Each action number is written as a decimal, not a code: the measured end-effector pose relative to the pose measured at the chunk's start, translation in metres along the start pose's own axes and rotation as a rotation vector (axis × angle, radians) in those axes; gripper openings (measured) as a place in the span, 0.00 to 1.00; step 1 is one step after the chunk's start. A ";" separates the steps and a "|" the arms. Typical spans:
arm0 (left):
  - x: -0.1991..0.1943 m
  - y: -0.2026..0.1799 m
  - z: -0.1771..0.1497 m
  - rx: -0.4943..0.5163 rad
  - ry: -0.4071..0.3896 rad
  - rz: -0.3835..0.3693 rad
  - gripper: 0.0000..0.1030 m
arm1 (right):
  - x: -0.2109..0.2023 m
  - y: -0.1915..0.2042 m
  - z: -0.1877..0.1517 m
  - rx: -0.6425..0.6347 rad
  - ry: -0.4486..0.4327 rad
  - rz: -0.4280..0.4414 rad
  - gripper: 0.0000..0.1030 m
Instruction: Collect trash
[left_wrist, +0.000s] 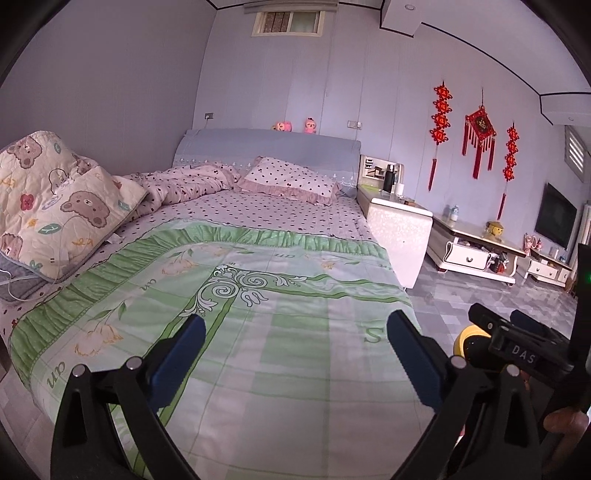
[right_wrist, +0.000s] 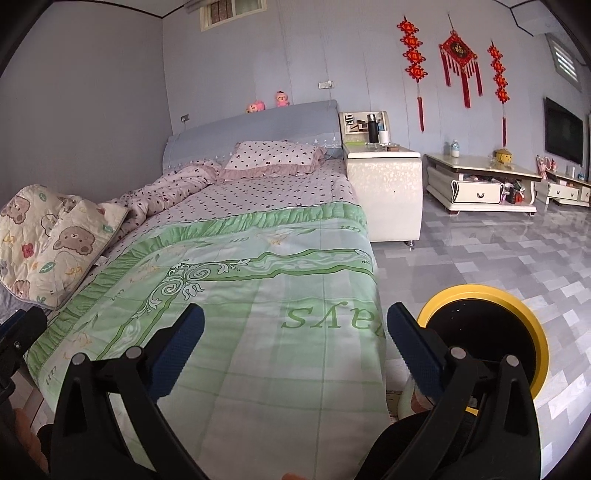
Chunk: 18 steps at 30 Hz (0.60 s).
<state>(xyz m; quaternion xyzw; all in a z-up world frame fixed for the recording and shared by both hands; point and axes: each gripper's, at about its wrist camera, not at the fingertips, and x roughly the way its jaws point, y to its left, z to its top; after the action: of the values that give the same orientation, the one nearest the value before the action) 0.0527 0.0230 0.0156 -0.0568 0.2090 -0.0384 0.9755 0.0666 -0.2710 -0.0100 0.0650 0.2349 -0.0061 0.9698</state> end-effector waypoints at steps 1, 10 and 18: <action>-0.004 -0.001 0.000 -0.003 -0.012 -0.001 0.92 | -0.002 0.001 0.000 -0.006 -0.005 -0.002 0.92; -0.013 -0.003 -0.001 -0.006 -0.038 -0.014 0.92 | -0.012 0.013 -0.004 -0.021 -0.020 0.004 0.92; -0.014 -0.001 0.000 -0.016 -0.038 -0.018 0.92 | -0.010 0.014 -0.007 -0.013 -0.003 0.009 0.92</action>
<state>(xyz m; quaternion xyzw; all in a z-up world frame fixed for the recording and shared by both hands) 0.0401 0.0237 0.0209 -0.0670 0.1903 -0.0444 0.9784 0.0551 -0.2568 -0.0100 0.0596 0.2334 -0.0001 0.9705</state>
